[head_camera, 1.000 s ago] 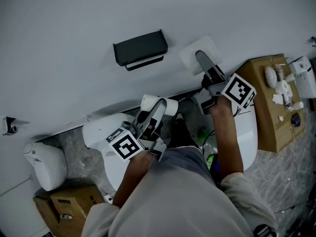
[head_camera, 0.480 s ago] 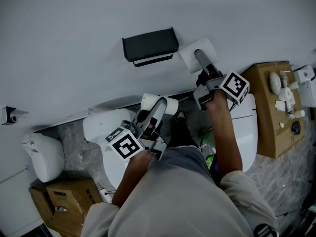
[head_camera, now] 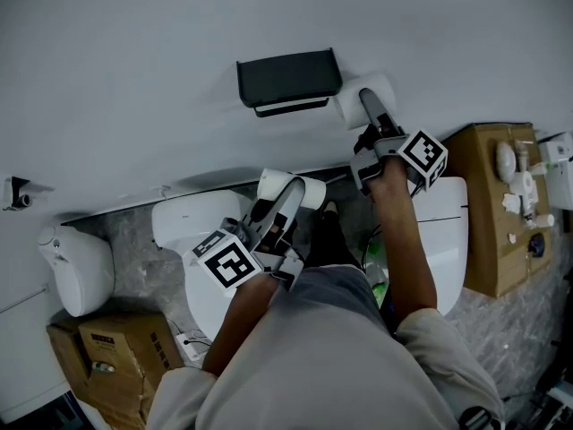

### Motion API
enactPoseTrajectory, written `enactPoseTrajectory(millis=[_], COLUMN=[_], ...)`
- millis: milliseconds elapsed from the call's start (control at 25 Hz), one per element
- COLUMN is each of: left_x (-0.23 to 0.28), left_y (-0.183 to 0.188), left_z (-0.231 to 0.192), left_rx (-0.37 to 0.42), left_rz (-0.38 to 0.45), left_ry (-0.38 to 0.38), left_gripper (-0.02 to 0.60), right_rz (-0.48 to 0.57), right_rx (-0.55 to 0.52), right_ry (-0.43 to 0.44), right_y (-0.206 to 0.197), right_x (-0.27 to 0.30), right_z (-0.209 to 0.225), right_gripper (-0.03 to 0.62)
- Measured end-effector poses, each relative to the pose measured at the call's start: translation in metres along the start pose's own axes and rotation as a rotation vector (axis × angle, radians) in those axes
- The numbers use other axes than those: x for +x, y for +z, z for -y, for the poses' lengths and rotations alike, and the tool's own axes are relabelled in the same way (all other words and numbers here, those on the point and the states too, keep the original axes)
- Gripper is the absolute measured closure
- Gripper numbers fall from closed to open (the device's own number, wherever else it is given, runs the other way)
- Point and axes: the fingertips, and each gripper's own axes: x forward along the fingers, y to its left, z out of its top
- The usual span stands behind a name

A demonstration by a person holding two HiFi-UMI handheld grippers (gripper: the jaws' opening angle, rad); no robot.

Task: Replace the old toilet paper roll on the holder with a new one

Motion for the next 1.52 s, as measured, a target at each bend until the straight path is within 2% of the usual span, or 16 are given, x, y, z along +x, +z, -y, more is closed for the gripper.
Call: enactPoseTrajectory(millis=[200,600,1520], left_x=[-0.011,-0.014,-0.026], left_y=[0.01,0.009,0.014], left_z=[-0.007,-0.012,-0.012], left_rx=[-0.013,-0.025,-0.029], left_rz=[0.01,0.03,0.071], left_ry=[0.007,0.027,0.035], left_gripper=[0.453,0.453,0.453], right_rz=[0.006,0.065,-0.017], right_rx=[0.039,0.128,0.214], right_ry=[0.005,0.035,0.096], right_y=[-0.018,-0.019,-0.076], right_x=[0.017,0.025,0.029], right_z=[0.001,0.001,-0.007], right_gripper=[0.187,0.187,0.187])
